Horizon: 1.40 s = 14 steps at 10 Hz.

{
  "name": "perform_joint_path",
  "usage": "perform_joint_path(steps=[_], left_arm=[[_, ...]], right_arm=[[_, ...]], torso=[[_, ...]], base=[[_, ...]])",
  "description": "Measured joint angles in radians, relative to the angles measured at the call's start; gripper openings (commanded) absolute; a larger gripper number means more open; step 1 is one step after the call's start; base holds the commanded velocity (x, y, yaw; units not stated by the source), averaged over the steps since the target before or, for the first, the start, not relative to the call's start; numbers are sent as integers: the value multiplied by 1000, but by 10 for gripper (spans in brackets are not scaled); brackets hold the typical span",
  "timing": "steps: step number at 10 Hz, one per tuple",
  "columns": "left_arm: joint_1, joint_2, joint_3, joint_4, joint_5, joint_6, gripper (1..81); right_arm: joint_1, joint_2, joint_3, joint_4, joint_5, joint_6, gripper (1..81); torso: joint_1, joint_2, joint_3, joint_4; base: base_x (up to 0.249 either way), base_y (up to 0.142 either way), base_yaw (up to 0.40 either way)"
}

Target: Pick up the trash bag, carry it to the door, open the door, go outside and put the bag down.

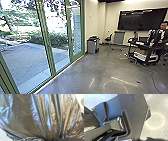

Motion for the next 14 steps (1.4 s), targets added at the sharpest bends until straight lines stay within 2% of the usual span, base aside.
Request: perform_joint_path(steps=[2, 14], left_arm=[[-9, 0, 0, 0, -1, 0, 10], [-11, 0, 0, 0, -4, 0, 10]], right_arm=[[5, 0, 0, 0, 2, 0, 811], [6, 4, 0, 0, 6, 0, 811]], torso=[[1, 0, -19, 0], [1, 0, -17, 0]], base=[[160, 0, 0], [170, 0, 0]])
